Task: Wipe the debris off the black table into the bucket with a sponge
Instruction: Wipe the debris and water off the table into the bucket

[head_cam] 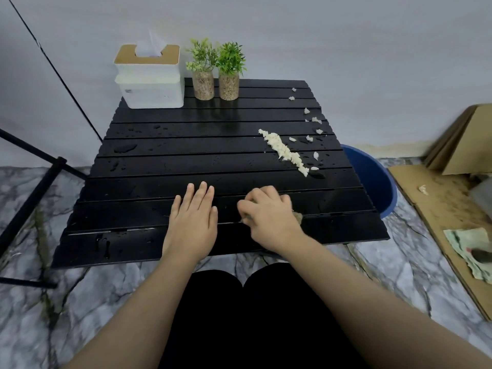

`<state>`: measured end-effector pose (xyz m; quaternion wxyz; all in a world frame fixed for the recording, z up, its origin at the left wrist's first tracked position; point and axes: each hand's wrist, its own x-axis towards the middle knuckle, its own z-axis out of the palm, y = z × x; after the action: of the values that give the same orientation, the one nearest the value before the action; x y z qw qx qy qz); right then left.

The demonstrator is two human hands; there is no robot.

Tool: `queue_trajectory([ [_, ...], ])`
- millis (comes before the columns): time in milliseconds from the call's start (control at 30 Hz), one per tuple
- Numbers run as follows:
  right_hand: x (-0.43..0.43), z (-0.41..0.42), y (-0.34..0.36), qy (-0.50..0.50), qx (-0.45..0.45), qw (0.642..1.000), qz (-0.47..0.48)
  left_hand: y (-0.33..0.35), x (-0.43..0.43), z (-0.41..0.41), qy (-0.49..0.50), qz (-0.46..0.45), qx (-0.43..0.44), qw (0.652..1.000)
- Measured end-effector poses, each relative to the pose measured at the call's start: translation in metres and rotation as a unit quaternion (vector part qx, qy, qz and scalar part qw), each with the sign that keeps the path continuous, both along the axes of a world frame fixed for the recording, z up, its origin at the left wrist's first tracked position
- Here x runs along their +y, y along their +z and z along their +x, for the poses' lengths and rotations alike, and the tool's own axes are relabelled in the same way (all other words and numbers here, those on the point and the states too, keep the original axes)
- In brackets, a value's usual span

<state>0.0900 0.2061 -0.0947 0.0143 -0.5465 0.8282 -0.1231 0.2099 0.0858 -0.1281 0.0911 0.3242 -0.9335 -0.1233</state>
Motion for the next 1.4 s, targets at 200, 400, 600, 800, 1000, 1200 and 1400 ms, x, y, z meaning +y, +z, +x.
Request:
queue_trajectory([
  [200,-0.001,-0.004,-0.001,-0.006,-0.024,1.0,0.01,0.003,0.0,0.001,0.0,0.01,0.0,1.0],
  [400,0.015,-0.016,0.0,-0.045,-0.02,0.999,0.017,0.003,0.002,0.0,0.002,0.005,0.002,1.0],
  [600,-0.01,0.01,-0.001,0.015,-0.005,1.0,-0.01,0.005,0.001,0.0,0.004,0.016,-0.002,1.0],
  [800,0.03,-0.028,-0.003,-0.035,-0.031,0.999,-0.008,0.004,-0.002,-0.001,0.003,0.027,0.002,1.0],
  [1000,0.071,-0.082,0.014,-0.182,-0.209,0.947,-0.163,0.025,-0.01,-0.034,0.044,0.088,0.081,0.992],
  [1200,0.066,-0.066,0.01,0.058,-0.14,0.987,-0.054,0.036,-0.034,-0.109,0.016,0.076,0.071,0.994],
  [1400,0.055,-0.103,-0.008,0.101,-0.033,0.993,-0.048,0.006,-0.042,-0.133,-0.018,0.018,-0.051,0.998],
])
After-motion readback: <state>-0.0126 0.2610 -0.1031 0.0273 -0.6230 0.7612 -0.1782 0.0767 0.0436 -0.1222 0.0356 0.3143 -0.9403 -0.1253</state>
